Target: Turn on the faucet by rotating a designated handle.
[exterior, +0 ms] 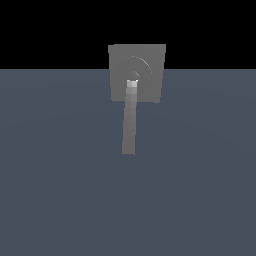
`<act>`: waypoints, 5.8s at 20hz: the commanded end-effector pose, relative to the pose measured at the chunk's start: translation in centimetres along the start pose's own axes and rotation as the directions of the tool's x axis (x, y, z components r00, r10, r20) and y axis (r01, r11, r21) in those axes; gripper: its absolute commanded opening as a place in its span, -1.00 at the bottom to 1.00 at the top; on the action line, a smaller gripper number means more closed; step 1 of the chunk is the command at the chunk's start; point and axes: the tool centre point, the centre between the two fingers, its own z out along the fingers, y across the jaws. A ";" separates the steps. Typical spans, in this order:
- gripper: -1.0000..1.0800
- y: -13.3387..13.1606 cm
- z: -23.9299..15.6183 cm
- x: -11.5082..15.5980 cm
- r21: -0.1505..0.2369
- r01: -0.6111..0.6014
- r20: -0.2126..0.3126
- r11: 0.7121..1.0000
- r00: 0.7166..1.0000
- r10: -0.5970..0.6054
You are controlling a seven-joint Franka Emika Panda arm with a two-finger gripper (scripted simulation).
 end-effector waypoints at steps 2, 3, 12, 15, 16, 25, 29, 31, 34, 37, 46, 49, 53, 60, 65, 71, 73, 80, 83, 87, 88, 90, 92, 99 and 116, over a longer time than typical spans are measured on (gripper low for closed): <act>-1.00 0.3 -0.6 0.1 -0.075 0.044 -0.024 0.996 0.999 -0.046; -1.00 0.4 -0.8 0.2 -0.103 0.060 -0.031 0.993 0.998 -0.063; -1.00 0.9 -4.1 0.7 -0.455 0.237 -0.027 0.859 0.960 -0.279; -1.00 0.7 -5.5 1.0 -0.577 0.297 0.020 0.761 0.937 -0.350; -1.00 0.6 -6.0 1.1 -0.615 0.316 0.041 0.723 0.928 -0.371; -1.00 -1.9 -10.4 2.0 -0.827 0.480 0.324 0.293 0.832 -0.451; -1.00 -3.9 -12.0 2.7 -0.830 0.553 0.479 0.077 0.776 -0.409; -1.00 -5.0 -12.6 3.1 -0.807 0.589 0.557 -0.029 0.744 -0.369; -1.00 -6.9 -13.3 3.8 -0.744 0.644 0.665 -0.179 0.690 -0.284; -1.00 -9.0 -13.7 4.6 -0.647 0.697 0.759 -0.310 0.627 -0.173; -1.00 -15.7 -12.0 8.0 -0.195 0.827 0.884 -0.527 0.380 0.270; -1.00 -17.9 -10.5 9.4 -0.014 0.851 0.858 -0.526 0.280 0.430; -1.00 -20.4 -7.6 11.5 0.226 0.857 0.764 -0.462 0.138 0.630; -1.00 -23.4 -0.6 15.3 0.585 0.785 0.450 -0.201 -0.108 0.887; -1.00 -24.1 5.9 17.8 0.745 0.664 0.138 0.067 -0.252 0.958; -1.00 -22.9 14.8 20.2 0.788 0.455 -0.271 0.415 -0.349 0.897; -1.00 -22.1 17.9 20.7 0.764 0.375 -0.404 0.525 -0.358 0.842; -1.00 -17.2 28.9 21.1 0.541 0.098 -0.790 0.835 -0.281 0.545; -1.00 -14.8 32.8 20.7 0.417 0.010 -0.887 0.909 -0.214 0.409; -1.00 -12.1 36.7 19.8 0.269 -0.068 -0.958 0.961 -0.123 0.259; -1.00 -11.5 37.5 19.5 0.237 -0.081 -0.968 0.968 -0.103 0.229; -1.00 -10.4 38.8 19.1 0.182 -0.103 -0.982 0.978 -0.066 0.176; -1.00 -9.6 39.9 18.7 0.138 -0.119 -0.990 0.983 -0.036 0.135; -1.00 -8.5 41.1 18.2 0.081 -0.137 -0.997 0.987 0.005 0.083; -1.00 -3.1 41.1 17.4 0.082 -0.136 -0.996 0.987 0.005 0.084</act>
